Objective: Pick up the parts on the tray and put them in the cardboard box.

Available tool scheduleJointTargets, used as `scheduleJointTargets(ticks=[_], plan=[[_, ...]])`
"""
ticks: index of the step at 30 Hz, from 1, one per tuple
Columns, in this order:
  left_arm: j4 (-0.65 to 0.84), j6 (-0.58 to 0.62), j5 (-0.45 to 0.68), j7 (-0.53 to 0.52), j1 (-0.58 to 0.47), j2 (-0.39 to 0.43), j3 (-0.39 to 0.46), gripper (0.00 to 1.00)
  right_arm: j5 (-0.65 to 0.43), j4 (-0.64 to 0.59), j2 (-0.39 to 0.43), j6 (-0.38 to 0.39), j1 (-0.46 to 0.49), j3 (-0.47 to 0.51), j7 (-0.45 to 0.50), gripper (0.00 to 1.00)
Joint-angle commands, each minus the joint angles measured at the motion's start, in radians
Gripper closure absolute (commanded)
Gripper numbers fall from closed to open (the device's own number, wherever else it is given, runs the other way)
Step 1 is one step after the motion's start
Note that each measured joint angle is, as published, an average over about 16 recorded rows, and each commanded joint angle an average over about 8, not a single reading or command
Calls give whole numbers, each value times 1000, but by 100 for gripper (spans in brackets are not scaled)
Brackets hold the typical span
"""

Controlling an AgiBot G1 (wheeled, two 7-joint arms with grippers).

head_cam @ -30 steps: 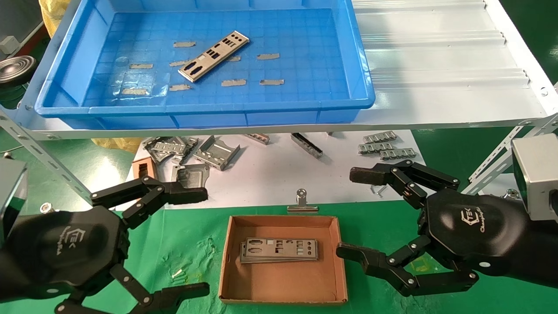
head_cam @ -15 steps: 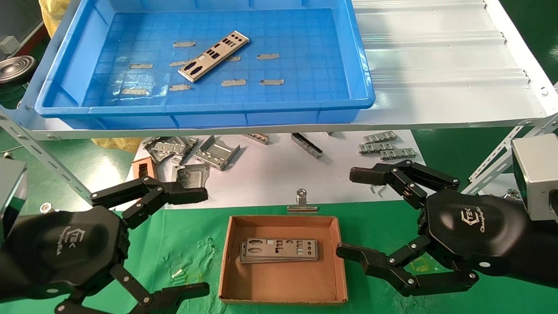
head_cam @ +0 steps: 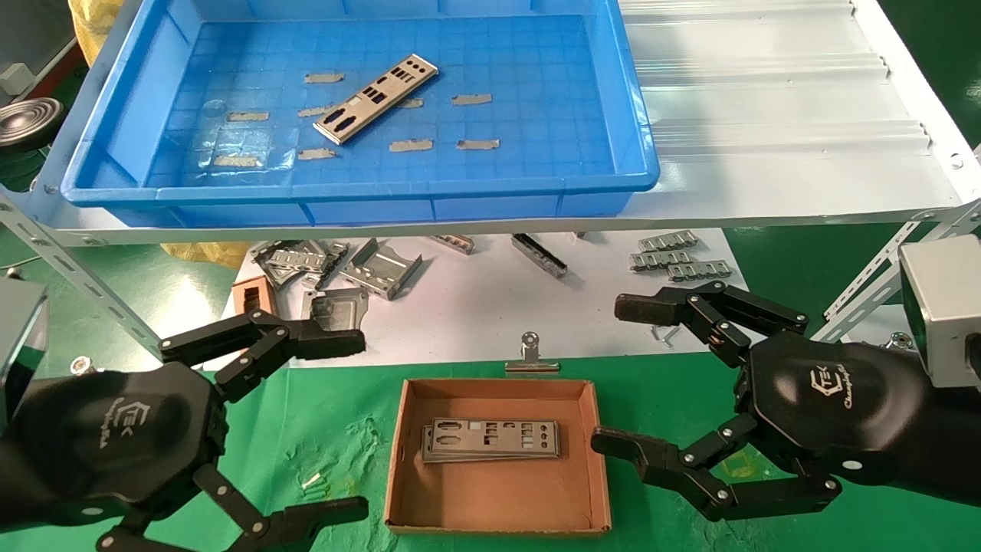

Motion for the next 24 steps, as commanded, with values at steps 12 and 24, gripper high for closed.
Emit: scheduleJointTargets(ticks=[12, 24], plan=[[0, 0, 0, 0, 0, 0, 0, 0, 0, 0, 0, 0, 0, 0, 0, 0], [0, 0, 0, 0, 0, 0, 0, 0, 0, 0, 0, 0, 0, 0, 0, 0]])
